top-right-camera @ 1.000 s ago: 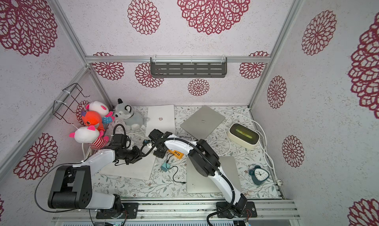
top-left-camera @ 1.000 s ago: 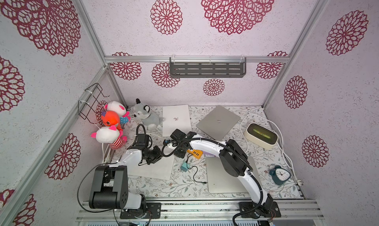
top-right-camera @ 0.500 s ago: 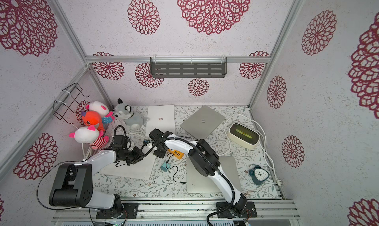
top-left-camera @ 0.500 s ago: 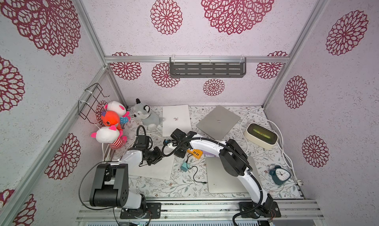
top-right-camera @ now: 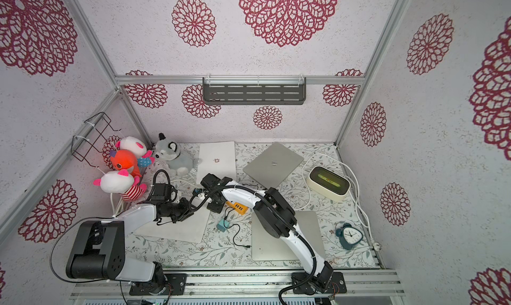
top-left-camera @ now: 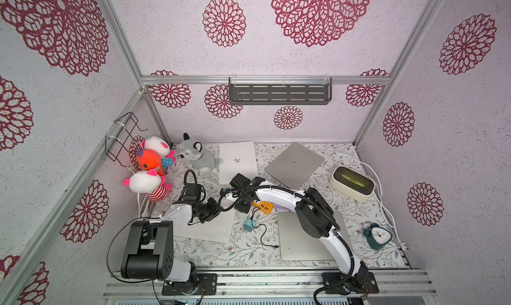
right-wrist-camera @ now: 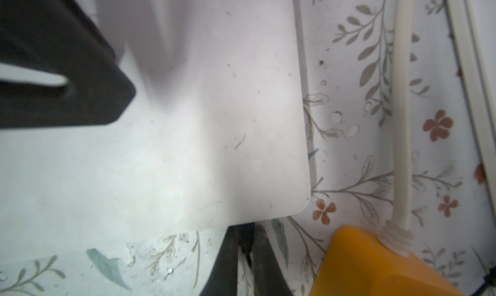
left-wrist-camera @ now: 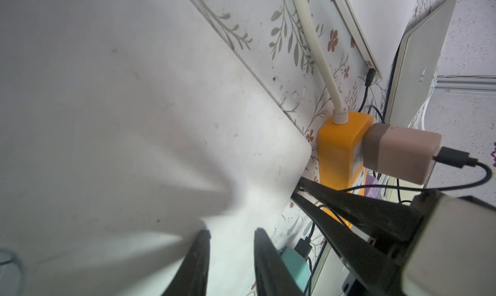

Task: Unplug the laptop charger
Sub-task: Remove the charging cable from the laptop.

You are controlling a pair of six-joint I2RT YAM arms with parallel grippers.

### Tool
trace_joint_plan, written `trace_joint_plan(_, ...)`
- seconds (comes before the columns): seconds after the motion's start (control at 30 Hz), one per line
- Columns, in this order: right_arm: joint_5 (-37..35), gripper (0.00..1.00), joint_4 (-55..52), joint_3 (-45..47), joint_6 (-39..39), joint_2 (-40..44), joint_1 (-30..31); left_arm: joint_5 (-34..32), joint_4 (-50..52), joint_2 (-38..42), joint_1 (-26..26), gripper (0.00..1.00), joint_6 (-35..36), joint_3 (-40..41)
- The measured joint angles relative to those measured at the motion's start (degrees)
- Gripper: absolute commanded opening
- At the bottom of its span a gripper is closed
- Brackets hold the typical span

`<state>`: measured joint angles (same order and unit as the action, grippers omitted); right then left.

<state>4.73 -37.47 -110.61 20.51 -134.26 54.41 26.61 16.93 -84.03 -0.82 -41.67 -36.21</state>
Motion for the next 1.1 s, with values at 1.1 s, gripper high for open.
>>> trace_joint_plan(1.1, 3.93, 0.09, -2.89, -2.71, -0.79, -1.20, -0.87, 0.11, -0.26, 0.00, 0.00, 0.32, -0.04, 0.11)
